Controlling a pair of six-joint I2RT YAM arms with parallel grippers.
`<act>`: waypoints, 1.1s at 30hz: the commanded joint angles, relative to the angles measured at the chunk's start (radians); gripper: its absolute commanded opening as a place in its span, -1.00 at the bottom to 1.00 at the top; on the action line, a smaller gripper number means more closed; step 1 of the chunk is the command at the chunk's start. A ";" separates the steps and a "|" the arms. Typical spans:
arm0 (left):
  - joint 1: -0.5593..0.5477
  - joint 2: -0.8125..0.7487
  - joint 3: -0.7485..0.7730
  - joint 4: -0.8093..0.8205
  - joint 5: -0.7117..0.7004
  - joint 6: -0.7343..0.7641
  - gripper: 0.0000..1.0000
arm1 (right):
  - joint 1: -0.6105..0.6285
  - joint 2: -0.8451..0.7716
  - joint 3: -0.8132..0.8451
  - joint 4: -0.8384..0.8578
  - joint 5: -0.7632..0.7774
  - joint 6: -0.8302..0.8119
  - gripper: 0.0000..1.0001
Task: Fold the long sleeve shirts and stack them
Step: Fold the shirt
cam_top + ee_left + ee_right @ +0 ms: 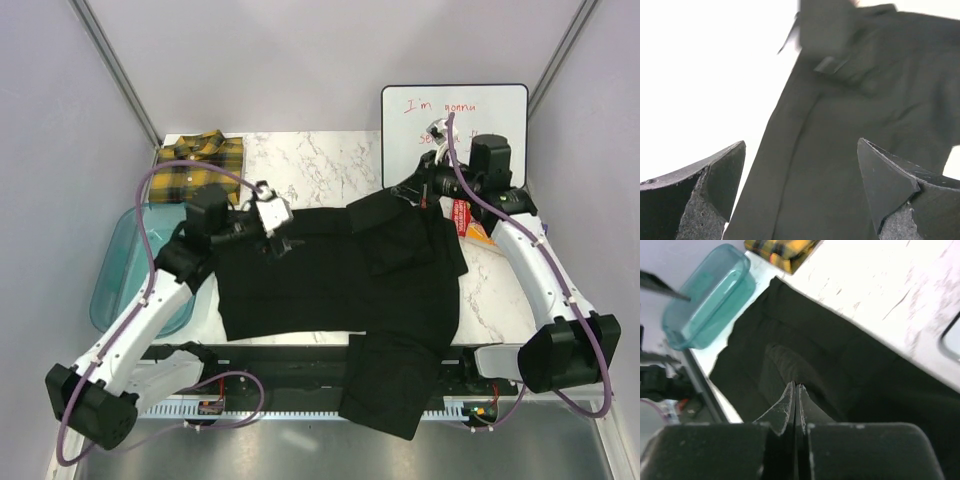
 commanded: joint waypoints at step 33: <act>-0.651 0.494 -0.130 1.020 -0.848 0.391 0.19 | -0.008 -0.043 -0.369 0.443 -0.160 0.842 -1.00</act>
